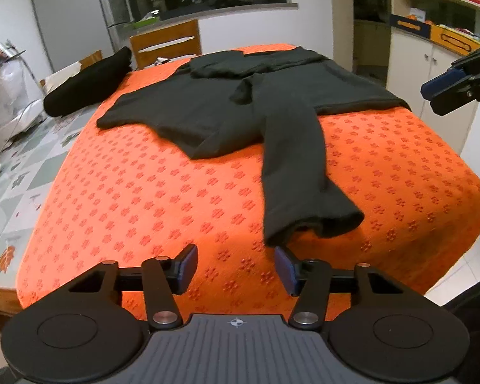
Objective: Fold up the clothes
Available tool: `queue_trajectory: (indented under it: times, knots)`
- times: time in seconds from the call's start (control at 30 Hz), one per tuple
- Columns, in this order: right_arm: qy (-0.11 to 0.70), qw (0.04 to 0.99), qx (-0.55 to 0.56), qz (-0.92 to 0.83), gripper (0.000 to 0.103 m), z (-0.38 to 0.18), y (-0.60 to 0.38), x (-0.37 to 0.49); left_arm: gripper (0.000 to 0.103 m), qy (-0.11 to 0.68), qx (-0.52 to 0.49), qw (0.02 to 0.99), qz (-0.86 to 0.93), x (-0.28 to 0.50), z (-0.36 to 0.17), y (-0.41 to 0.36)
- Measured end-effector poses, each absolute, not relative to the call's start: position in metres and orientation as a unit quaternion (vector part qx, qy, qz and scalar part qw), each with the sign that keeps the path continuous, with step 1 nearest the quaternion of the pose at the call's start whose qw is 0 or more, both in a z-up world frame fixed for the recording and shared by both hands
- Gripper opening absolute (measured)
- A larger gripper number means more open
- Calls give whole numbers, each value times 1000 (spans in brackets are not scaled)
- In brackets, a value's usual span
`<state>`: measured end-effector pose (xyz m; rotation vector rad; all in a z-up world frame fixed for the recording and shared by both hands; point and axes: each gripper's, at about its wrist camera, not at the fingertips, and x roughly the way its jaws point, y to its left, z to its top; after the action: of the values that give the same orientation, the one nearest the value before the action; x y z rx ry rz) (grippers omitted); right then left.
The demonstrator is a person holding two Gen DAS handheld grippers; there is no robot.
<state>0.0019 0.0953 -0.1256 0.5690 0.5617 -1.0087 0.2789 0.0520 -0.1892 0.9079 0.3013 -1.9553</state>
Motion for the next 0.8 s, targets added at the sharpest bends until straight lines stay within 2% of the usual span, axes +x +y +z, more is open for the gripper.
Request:
queue_trajectory:
  times: [0.53,0.63,0.67,0.7,0.8]
  knots:
    - [275,800,266,-462,61,-137,105,9,52,104,361,446,-812,263,-193,48]
    - [278,802,265,-458,61,-138,107,10,36,106,364,439,-815,256,-196,43]
    - [279,802,263,-458,61,-138,107,11,19,108,365,437,-815,254,-197,41]
    - [281,803,260,-457,61,-138,107,12,11,113,362,437,-816,252,-196,40]
    - [279,806,256,-455,61,-137,107,15,11,126,345,438,-821,246,-183,39]
